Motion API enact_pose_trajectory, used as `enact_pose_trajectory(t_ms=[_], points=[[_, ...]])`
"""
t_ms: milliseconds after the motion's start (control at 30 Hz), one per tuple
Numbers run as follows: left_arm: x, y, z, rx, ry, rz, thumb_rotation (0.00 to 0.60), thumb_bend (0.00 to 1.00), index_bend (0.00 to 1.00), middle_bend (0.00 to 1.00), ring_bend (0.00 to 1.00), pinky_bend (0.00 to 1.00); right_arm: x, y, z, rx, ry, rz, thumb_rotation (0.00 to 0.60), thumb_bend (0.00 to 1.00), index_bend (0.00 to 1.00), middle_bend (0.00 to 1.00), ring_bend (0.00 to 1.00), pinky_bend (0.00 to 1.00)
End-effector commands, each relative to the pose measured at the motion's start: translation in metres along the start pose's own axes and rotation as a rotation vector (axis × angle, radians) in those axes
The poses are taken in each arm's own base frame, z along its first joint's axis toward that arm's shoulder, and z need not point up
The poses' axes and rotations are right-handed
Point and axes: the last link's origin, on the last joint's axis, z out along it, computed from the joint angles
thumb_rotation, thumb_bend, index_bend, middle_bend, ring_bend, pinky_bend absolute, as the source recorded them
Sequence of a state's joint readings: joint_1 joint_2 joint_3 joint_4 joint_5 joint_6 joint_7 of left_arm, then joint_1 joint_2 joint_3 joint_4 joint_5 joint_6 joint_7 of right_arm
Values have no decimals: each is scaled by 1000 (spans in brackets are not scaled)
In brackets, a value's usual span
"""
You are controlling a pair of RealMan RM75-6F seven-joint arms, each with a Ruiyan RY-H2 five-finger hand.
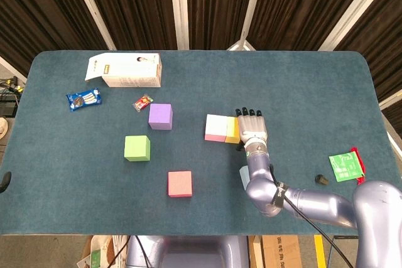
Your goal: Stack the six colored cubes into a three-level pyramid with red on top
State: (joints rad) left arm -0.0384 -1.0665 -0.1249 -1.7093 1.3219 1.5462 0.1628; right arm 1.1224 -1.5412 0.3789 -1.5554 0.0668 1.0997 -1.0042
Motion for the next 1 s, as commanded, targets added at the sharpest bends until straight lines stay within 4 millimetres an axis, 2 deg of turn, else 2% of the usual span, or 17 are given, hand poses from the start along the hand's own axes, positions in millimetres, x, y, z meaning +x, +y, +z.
enact_pose_trajectory(t_ms=[33, 100, 167, 267, 367, 467, 567, 667, 767, 1000], points=[[0, 0, 2, -1, 16, 4, 600, 417, 135, 0, 0, 0, 16, 9, -6, 16, 87, 42, 600, 82, 0, 0, 0, 0], [0, 0, 2, -9, 24, 2, 600, 417, 132, 0, 0, 0, 29, 23, -14, 28, 180, 77, 600, 80, 0, 0, 0, 0], [-1, 2, 3, -21, 27, -9, 600, 417, 126, 0, 0, 0, 40, 47, -28, 18, 266, 116, 600, 78, 0, 0, 0, 0], [-1, 3, 1, -40, 21, -18, 600, 410, 119, 0, 0, 0, 44, 99, -60, -1, 323, 147, 600, 77, 0, 0, 0, 0], [-1, 7, -3, -66, 8, -35, 600, 364, 105, 0, 0, 0, 35, 153, -92, -39, 318, 158, 600, 76, 0, 0, 0, 0], [-1, 15, -9, -100, -17, -50, 600, 355, 88, 0, 0, 0, 24, 197, -122, -64, 334, 198, 600, 76, 0, 0, 0, 0], [2, 25, -12, -152, -56, -57, 600, 354, 80, 0, 0, 0, 5, 230, -144, -51, 347, 230, 600, 75, 0, 0, 0, 0], [11, 38, -6, -182, -86, -67, 600, 350, 74, 0, 0, 0, -18, 251, -161, -11, 355, 218, 600, 75, 0, 0, 0, 0], [22, 54, 7, -209, -118, -42, 600, 350, 73, 0, 0, 0, -40, 263, -173, 45, 390, 180, 600, 74, 0, 0, 0, 0], [35, 94, 38, -260, -190, -41, 600, 297, 71, 0, 0, 0, -70, 268, -185, 123, 535, 129, 600, 74, 0, 0, 0, 0]])
